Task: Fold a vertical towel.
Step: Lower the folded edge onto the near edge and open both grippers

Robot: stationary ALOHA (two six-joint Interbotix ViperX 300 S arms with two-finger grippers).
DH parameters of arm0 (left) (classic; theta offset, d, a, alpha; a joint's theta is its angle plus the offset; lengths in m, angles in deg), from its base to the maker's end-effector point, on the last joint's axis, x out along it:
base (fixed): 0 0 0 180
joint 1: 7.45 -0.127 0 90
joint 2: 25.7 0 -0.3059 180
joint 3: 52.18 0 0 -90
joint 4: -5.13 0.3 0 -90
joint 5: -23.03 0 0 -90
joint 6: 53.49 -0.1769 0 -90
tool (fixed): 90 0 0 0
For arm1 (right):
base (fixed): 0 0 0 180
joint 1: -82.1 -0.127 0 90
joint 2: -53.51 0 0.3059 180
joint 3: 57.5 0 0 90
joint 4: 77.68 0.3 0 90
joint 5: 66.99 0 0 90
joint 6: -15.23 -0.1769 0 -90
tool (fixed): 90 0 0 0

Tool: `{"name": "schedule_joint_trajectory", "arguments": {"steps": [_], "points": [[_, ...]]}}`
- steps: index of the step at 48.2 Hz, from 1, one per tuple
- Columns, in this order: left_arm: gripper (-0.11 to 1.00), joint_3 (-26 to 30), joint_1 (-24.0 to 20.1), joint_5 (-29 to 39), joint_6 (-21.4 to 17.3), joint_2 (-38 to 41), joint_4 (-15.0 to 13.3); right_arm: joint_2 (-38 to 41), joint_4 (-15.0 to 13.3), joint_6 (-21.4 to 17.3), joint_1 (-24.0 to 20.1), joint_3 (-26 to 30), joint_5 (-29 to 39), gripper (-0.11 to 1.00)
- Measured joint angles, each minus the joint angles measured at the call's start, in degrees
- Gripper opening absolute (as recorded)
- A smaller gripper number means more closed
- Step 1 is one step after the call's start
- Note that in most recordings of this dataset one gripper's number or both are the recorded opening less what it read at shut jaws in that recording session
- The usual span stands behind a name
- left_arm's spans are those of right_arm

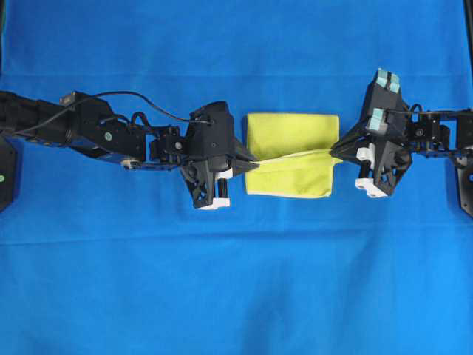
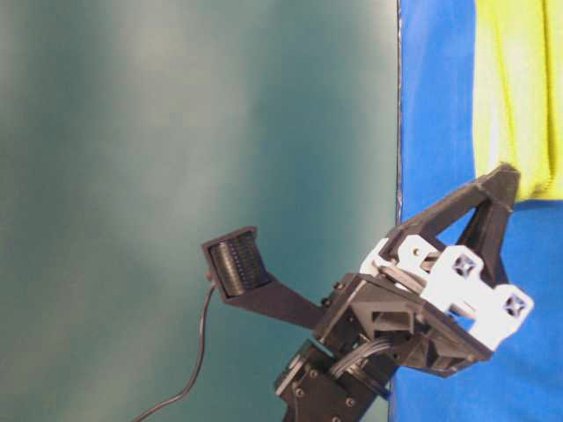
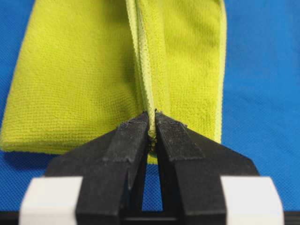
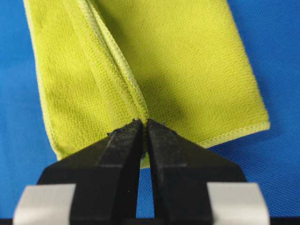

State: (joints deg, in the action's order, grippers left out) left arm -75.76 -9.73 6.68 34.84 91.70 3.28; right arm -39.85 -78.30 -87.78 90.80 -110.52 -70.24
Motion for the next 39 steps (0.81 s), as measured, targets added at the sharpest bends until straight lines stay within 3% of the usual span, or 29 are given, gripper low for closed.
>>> {"name": "schedule_joint_trajectory", "arguments": {"steps": [9, 13, 21, 24, 32, 39], "points": [[0.05, 0.09, 0.09, -0.18, 0.18, 0.09, 0.00, 0.70, 0.00, -0.09, -0.26, 0.09, -0.53, 0.06], [0.15, 0.09, 0.35, -0.18, 0.26, 0.09, 0.00, 0.88, 0.00, -0.44, -1.14, 0.35, -0.53, 0.08], [0.47, 0.09, 2.20, -0.09, 0.35, 0.18, -0.09, 1.32, 0.00, -1.49, -4.92, 0.35, -0.35, 0.54], [0.55, 0.00, 3.25, -0.09, 0.35, 0.18, 0.00, 1.32, 0.00, -1.76, -6.33, 0.35, -0.26, 0.64], [0.56, -0.26, 6.50, 0.00, 0.26, 0.09, 0.00, 1.41, 0.09, -2.90, -10.90, 0.44, -0.26, 0.55], [0.56, -0.88, 8.17, 0.53, 0.26, -0.09, 0.00, 1.41, 0.09, -5.01, -13.45, 1.23, 0.00, 0.55]]}}
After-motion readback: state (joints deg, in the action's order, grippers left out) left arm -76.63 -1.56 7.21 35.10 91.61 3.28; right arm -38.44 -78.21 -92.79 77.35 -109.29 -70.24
